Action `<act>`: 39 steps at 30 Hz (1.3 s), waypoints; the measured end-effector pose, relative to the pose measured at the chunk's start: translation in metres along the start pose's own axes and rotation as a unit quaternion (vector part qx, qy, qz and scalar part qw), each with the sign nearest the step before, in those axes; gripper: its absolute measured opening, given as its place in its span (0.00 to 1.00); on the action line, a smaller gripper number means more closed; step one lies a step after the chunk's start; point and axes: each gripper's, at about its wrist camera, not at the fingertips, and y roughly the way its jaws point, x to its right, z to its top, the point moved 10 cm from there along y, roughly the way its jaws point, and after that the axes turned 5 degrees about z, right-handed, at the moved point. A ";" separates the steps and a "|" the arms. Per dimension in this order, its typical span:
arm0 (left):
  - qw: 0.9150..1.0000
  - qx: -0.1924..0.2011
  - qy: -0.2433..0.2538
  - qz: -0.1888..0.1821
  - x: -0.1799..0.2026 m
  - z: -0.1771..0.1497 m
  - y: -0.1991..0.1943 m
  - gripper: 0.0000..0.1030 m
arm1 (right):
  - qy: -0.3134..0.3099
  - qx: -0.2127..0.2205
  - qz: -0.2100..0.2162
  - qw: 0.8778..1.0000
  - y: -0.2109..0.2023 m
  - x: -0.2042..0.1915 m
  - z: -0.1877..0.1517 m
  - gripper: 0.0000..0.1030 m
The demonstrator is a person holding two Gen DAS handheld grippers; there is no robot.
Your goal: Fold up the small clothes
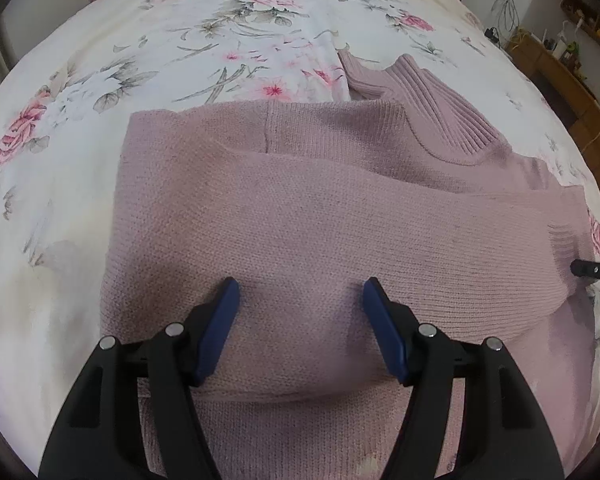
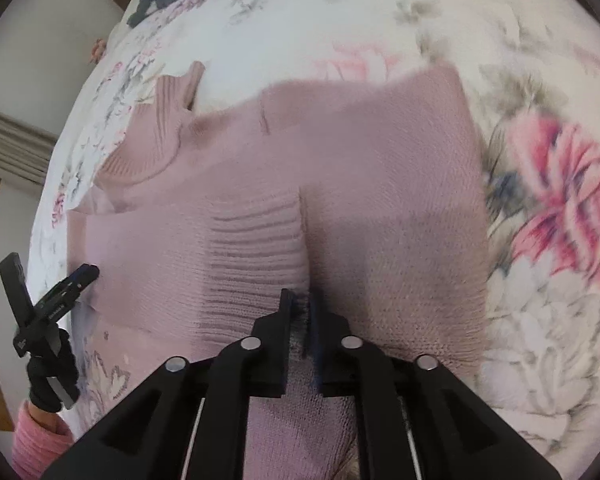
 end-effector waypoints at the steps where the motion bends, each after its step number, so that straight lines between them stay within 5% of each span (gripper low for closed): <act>1: 1.000 0.005 -0.001 -0.001 0.000 0.004 -0.004 0.62 | -0.013 0.013 -0.009 1.000 -0.007 -0.003 0.006 0.15; 8: 0.999 0.040 0.011 -0.020 0.025 0.071 -0.022 0.66 | -0.055 0.033 0.026 0.998 -0.005 -0.048 0.066 0.33; 14: 0.999 0.015 0.018 -0.036 0.049 0.126 0.018 0.66 | -0.070 0.011 0.057 0.996 0.046 -0.089 0.128 0.37; 18: 0.999 0.001 0.014 -0.042 0.057 0.144 0.044 0.67 | -0.074 0.007 0.073 0.995 0.077 -0.109 0.155 0.47; 24: 0.998 0.003 0.018 -0.053 0.078 0.163 0.071 0.67 | -0.044 0.006 0.084 0.995 0.109 -0.110 0.184 0.48; 28: 0.999 -0.002 0.010 -0.051 0.084 0.168 0.081 0.59 | -0.032 0.001 0.097 0.995 0.120 -0.109 0.194 0.44; 30: 0.999 0.005 0.012 -0.036 0.083 0.167 0.082 0.50 | -0.036 -0.009 0.101 0.994 0.124 -0.110 0.192 0.10; 33: 0.999 0.028 0.002 -0.034 0.073 0.167 0.067 0.25 | -0.054 0.004 0.121 0.991 0.112 -0.119 0.187 0.10; 35: 0.996 0.038 -0.006 -0.075 0.074 0.166 0.050 0.03 | -0.063 0.015 0.130 0.989 0.099 -0.124 0.183 0.10; 39: 0.992 0.065 0.016 -0.103 0.085 0.159 0.020 0.04 | -0.082 0.030 0.165 0.982 0.067 -0.139 0.169 0.10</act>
